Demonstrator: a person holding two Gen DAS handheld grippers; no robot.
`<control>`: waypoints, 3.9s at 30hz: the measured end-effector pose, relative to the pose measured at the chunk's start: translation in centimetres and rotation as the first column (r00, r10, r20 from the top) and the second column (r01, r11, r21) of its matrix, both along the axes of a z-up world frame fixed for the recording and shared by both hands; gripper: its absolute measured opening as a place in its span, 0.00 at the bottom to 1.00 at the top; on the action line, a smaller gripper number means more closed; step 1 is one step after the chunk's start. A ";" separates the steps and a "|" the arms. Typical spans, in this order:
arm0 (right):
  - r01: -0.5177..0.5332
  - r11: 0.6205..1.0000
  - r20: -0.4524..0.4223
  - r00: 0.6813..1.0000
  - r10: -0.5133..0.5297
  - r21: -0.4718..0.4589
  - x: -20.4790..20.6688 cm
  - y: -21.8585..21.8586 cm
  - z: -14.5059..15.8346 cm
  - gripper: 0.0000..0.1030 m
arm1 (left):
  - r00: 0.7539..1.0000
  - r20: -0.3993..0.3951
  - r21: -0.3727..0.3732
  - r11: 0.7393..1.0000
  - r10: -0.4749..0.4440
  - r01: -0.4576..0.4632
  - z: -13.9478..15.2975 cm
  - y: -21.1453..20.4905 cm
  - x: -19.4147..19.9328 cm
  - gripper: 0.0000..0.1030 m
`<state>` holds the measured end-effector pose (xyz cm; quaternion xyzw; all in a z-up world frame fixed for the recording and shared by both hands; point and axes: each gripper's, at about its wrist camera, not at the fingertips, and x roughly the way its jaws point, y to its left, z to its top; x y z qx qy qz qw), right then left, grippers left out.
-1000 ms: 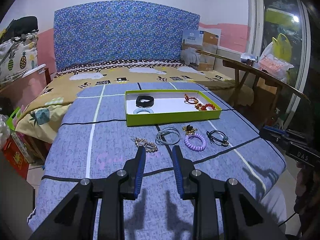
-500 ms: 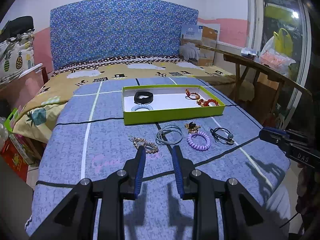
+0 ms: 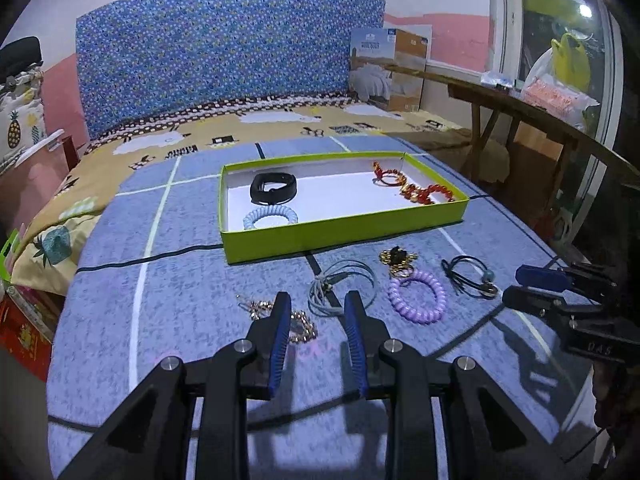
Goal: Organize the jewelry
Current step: 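Grasp the grey cord bundle with the left tool while the right tool grasps the black hair tie, then carry the grey cords and black hair tie toward the green box, then lower both held items into the green box and open both tools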
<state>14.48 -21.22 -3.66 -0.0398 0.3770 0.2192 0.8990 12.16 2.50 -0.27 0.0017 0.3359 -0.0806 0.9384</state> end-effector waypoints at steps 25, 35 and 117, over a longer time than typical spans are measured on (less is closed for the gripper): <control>-0.002 0.998 -0.049 0.999 -0.001 -0.062 2.8 0.5 -1.2 0.15 | 0.983 -0.181 0.035 0.999 -0.033 0.040 -2.3 -2.1 5.3 0.17; 0.022 1.000 -0.032 0.999 -0.022 -0.007 1.4 -0.5 -0.2 0.15 | 0.992 -0.118 -0.044 0.998 -0.042 0.037 -1.0 -1.6 2.9 0.16; -0.001 0.997 -0.006 1.000 0.000 -0.083 14.6 3.2 0.6 0.36 | 0.994 -0.071 0.012 0.996 0.084 -0.084 -0.3 3.3 13.3 0.30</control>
